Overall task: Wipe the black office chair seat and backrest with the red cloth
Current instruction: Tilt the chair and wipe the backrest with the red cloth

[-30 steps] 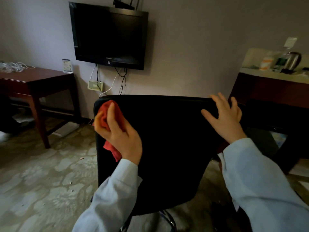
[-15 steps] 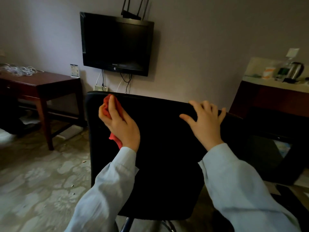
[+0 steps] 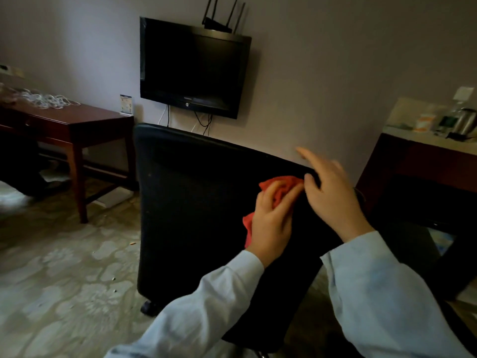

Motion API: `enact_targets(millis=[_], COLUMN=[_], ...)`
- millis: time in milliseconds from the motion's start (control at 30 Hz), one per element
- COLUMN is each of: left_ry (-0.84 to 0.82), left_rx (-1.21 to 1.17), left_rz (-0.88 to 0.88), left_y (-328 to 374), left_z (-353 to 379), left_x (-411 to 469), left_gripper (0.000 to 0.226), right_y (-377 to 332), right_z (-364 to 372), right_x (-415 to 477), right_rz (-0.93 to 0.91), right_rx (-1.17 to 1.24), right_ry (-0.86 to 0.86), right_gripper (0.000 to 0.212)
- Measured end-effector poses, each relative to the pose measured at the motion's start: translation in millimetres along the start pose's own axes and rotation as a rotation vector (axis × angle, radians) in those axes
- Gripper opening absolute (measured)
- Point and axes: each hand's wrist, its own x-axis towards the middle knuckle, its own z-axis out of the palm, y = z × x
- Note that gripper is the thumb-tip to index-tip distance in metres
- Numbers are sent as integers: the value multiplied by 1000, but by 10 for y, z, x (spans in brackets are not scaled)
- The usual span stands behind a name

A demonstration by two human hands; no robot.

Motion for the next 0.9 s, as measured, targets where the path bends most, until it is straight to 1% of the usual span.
enact_targets(millis=[33,67,133,167,233,300,367,467,567,667,800,867,900], left_ry=[66,179,414,486,533,546,558,522,471,414,361,292,239], left_rx=[-38,-72,-88,-70,-29,-5,7,68,102,104,82,89,87], left_rz=[-69,-160,-310,-349,-432,-531,-591,-614,-610,-590,-520,-431,-358], left_y=[21,31,-1,-41,-135,-207,-258,-265,-219,-124,40,148,195], left_z=[-1,-17,-114,-183,-341,-465,-511,-503,-470,-420,-304,-233,-195], left_x=[-18,5,150,244,443,607,694,724,662,609,508,411,352], left_gripper=[33,33,36,37,42,49,50,43,41,41,37,36,36], right_y=[77,154,268,306,325,297,268,216,132,61,-29,-59,-49], right_z=[-58,-111,-159,-163,-163,-178,-186,-165,-105,-79,-33,6,25], right_x=[-32,-76,-163,-206,-252,-241,-224,-221,-235,-232,-231,-233,-230], right_rz=[47,101,204,231,259,279,281,278,259,241,202,206,201], right_rx=[-55,-109,-139,-132,-135,-143,-158,-163,-178,-163,-120,-127,-120], right_ry=[17,-3,-114,-158,-187,-183,-187,-182,-164,-164,-147,-127,-113], right_gripper=[49,47,48,49,47,44,45,47,50,52,53,54,55])
